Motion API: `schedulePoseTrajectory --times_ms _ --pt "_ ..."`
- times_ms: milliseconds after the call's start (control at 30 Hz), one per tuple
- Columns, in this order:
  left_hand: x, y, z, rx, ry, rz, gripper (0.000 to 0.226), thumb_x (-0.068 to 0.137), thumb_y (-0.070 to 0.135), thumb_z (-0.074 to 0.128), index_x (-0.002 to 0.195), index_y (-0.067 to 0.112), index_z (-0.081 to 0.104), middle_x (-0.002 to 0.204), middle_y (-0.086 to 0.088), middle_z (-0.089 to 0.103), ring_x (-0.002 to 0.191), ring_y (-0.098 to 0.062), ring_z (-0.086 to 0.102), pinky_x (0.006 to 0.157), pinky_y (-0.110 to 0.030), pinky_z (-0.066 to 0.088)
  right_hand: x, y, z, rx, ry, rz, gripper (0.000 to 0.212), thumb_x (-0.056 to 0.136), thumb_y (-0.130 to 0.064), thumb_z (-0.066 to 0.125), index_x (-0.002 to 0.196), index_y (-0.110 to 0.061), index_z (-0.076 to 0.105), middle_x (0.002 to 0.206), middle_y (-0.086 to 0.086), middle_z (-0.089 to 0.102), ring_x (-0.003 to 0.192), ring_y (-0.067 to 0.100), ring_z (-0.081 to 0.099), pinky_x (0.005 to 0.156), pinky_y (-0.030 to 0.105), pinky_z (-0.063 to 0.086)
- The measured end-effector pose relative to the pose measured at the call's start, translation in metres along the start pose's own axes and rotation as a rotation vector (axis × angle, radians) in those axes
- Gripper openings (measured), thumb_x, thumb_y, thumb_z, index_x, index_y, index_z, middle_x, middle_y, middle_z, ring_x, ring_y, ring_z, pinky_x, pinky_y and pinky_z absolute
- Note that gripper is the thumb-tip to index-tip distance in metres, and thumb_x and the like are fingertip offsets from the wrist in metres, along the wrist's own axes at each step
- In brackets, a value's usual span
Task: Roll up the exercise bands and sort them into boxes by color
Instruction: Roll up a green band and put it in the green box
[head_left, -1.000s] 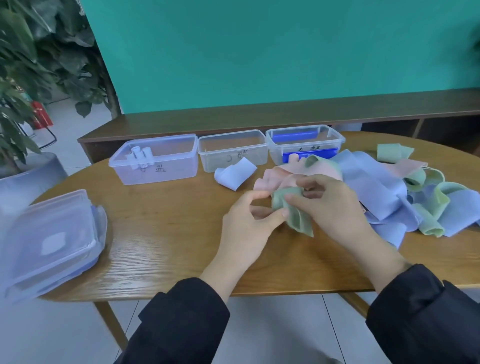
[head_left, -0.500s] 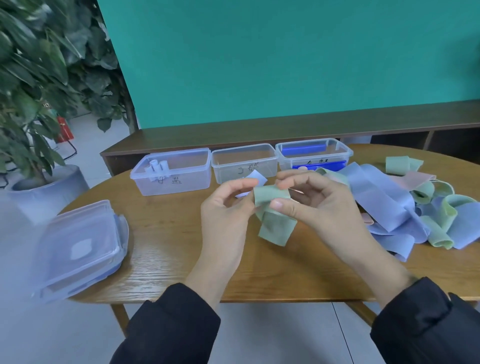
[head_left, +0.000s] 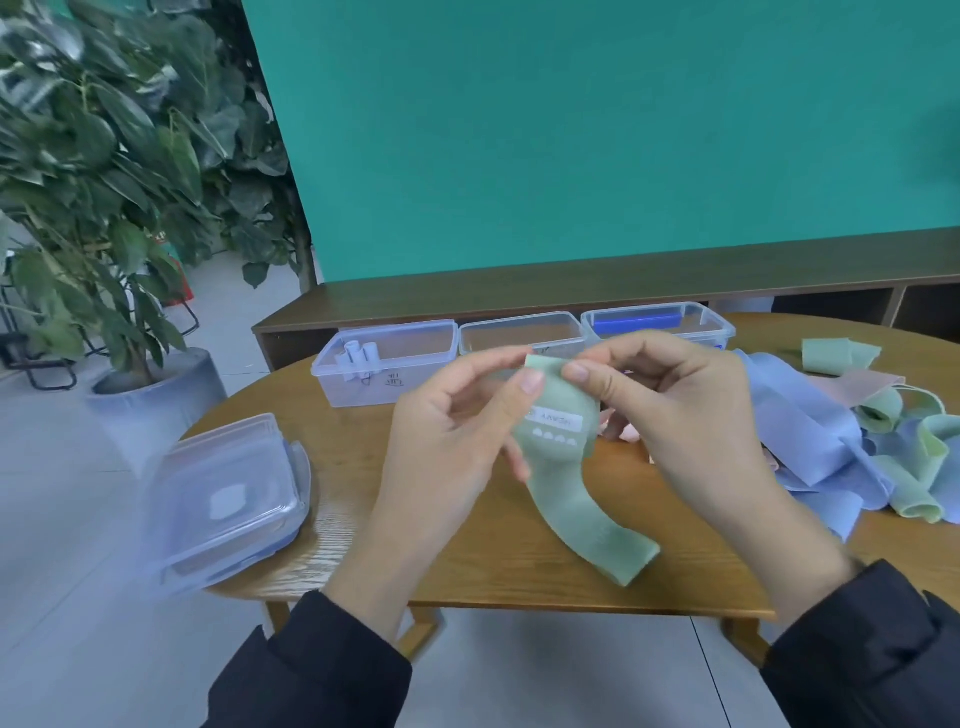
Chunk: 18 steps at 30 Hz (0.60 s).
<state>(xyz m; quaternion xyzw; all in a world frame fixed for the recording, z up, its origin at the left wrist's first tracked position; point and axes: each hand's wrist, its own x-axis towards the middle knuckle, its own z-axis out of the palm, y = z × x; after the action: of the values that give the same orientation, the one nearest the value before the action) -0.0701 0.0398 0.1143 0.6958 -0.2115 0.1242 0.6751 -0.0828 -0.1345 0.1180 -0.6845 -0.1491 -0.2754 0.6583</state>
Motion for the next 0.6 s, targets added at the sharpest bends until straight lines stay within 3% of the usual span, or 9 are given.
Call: schedulePoseTrajectory --times_ms 133,300,400,500,600 --pt "-0.005 0.009 -0.011 0.033 -0.022 0.022 0.017 0.091 0.027 0.070 0.106 0.021 0.076 0.056 0.008 0.066 0.036 -0.013 0.044 0.046 -0.014 0.038 -0.001 -0.013 0.007 0.088 -0.085 -0.011 0.009 0.076 -0.022 0.079 0.078 -0.014 0.076 0.070 0.007 0.073 0.053 0.022 0.057 0.045 0.027 0.048" --pt "-0.008 0.013 -0.018 0.020 0.038 0.052 0.014 0.089 0.027 0.073 0.096 0.017 0.079 0.062 0.003 0.069 0.039 -0.016 0.045 0.047 -0.018 0.039 -0.004 -0.016 0.017 0.120 -0.151 0.056 0.014 0.078 -0.031 0.076 0.083 -0.018 0.077 0.077 0.009 0.075 0.063 0.020 0.064 0.053 0.026 0.050" --pt "-0.011 0.017 -0.020 -0.026 0.107 0.065 0.022 0.084 0.032 0.074 0.098 0.015 0.079 0.052 -0.005 0.061 0.038 -0.016 0.045 0.041 -0.019 0.036 -0.006 -0.016 0.018 0.063 -0.275 0.080 0.023 0.082 -0.042 0.071 0.086 -0.021 0.078 0.076 0.019 0.070 0.065 0.033 0.058 0.062 0.036 0.047" --pt "-0.013 0.023 -0.022 -0.083 0.148 0.097 0.014 0.084 0.031 0.075 0.088 0.019 0.080 0.052 -0.013 0.058 0.037 -0.016 0.044 0.039 -0.022 0.033 -0.007 -0.018 0.017 -0.003 -0.355 0.077 0.044 0.085 -0.046 0.072 0.075 -0.004 0.072 0.067 0.028 0.055 0.064 0.024 0.050 0.062 0.036 0.045" --pt "-0.013 0.027 -0.023 -0.111 0.190 0.120 0.014 0.084 0.027 0.075 0.089 0.015 0.079 0.052 -0.008 0.060 0.036 -0.015 0.042 0.039 -0.020 0.033 -0.008 -0.025 0.017 0.063 -0.373 0.111 0.037 0.083 -0.034 0.070 0.075 0.002 0.072 0.065 0.013 0.068 0.059 0.015 0.063 0.054 0.025 0.052"
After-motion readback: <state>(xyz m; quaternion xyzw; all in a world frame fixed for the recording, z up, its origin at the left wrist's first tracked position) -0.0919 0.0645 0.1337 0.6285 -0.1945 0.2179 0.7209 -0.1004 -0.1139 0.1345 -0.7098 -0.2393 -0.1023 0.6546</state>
